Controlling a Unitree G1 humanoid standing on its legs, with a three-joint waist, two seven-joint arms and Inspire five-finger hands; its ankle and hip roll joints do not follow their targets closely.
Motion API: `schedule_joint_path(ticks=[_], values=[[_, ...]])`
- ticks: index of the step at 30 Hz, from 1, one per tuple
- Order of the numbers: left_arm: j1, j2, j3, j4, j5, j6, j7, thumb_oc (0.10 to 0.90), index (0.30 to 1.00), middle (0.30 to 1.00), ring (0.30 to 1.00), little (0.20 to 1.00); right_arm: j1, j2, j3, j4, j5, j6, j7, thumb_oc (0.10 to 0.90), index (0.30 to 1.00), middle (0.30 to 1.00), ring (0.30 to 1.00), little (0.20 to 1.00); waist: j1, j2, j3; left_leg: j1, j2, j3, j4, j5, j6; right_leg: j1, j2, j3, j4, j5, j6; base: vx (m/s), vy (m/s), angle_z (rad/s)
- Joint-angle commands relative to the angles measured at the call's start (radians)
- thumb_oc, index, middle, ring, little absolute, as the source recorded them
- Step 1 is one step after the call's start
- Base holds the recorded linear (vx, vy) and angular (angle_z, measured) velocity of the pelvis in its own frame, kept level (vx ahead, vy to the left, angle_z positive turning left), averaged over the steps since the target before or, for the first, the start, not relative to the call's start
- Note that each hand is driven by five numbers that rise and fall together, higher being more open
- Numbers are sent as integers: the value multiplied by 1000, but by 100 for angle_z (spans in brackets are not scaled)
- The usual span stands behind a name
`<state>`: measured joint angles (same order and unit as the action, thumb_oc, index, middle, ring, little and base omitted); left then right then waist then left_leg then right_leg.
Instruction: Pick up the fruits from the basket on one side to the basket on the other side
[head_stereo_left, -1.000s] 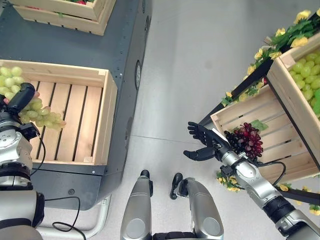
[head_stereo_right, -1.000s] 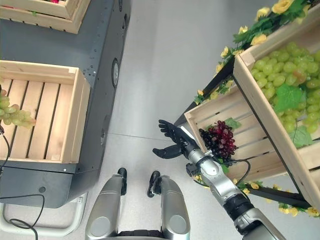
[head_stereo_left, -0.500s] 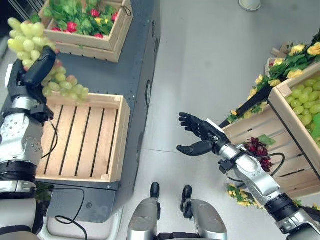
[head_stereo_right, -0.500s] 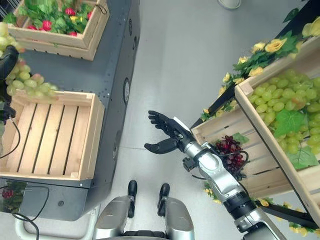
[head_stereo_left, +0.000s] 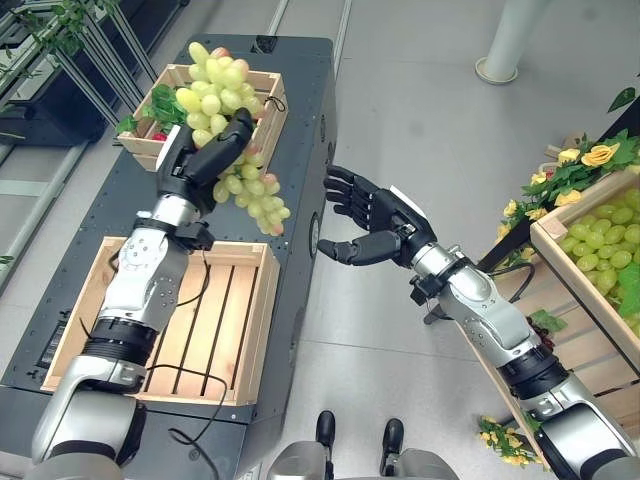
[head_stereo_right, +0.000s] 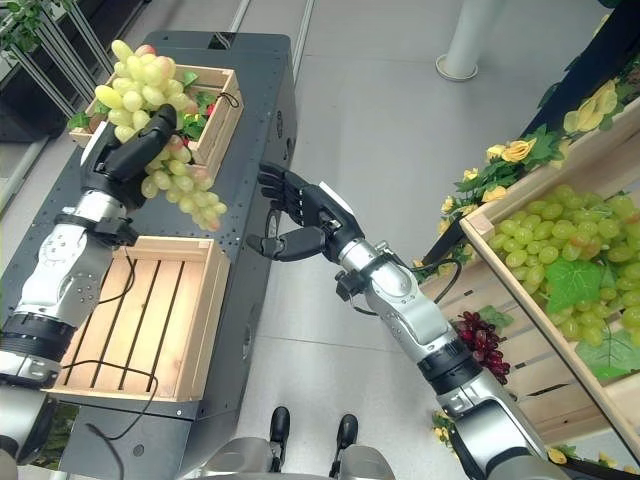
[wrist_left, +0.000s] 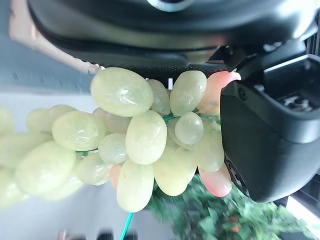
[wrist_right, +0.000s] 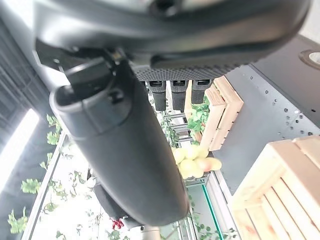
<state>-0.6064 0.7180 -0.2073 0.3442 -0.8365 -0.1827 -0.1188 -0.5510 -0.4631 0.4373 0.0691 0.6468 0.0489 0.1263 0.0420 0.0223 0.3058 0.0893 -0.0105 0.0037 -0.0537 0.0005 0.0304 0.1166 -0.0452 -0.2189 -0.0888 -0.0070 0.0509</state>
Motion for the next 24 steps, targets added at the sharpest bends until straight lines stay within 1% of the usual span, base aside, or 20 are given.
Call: schedule_joint_path(ticks=[1, 3, 4, 6, 8, 10, 18, 24], values=[[-165, -28, -43, 7, 5, -122, -13, 400, 300, 300, 300, 300, -38, 57, -37, 18, 111, -25, -28, 800, 900, 900, 900, 900, 14, 11, -268, -35, -60, -48, -34, -4, -20, -31, -3, 29, 9, 12, -14, 37, -21, -1], [-184, -49, -61, 2, 11, -113, -16, 400, 300, 300, 300, 300, -72, 63, -34, 40, 125, -10, -47, 800, 900, 900, 900, 900, 15, 6, -273, -31, -59, -47, -34, -5, -20, -27, -3, 27, 10, 12, -15, 51, -30, -4], [-196, -63, -70, 0, 12, -105, -23, 400, 300, 300, 300, 300, -98, 72, -34, 62, 156, 7, -46, 800, 900, 900, 900, 900, 15, 1, -277, -27, -58, -47, -34, -6, -20, -23, -2, 27, 10, 11, -17, 52, -31, -5], [-208, -77, -81, -3, 8, -98, -34, 400, 300, 300, 300, 300, -118, 81, -33, 79, 196, 36, -49, 800, 900, 900, 900, 900, 14, -3, -282, -23, -56, -47, -34, -8, -20, -20, -2, 27, 10, 11, -18, 44, -25, -3], [-218, -91, -92, -9, 5, -90, -44, 400, 300, 300, 300, 300, -128, 89, -28, 97, 216, 51, -49, 800, 900, 900, 900, 900, 14, -7, -286, -20, -56, -47, -34, -8, -20, -16, -2, 27, 7, 12, -18, 43, -25, -2], [-226, -114, -111, -32, 1, -74, -49, 400, 300, 300, 300, 300, -140, 99, -21, 127, 277, 75, -50, 800, 900, 900, 900, 900, 14, -11, -293, -16, -55, -48, -34, -10, -20, -11, 0, 28, 2, 14, -19, 44, -27, 0], [-256, -156, -155, -60, 28, -49, -60, 400, 300, 300, 300, 300, -189, 142, -20, 179, 370, 100, -76, 800, 900, 900, 900, 900, 18, -18, -302, -7, -54, -48, -34, -14, -19, -5, 3, 27, 2, 13, -24, 1, -2, 0], [-259, -169, -178, -67, 60, -53, -85, 400, 300, 300, 300, 300, -204, 167, -5, 198, 402, 113, -86, 800, 900, 900, 900, 900, 21, -20, -305, -3, -52, -46, -34, -15, -19, -2, 3, 25, 2, 12, -25, 0, 0, 0]])
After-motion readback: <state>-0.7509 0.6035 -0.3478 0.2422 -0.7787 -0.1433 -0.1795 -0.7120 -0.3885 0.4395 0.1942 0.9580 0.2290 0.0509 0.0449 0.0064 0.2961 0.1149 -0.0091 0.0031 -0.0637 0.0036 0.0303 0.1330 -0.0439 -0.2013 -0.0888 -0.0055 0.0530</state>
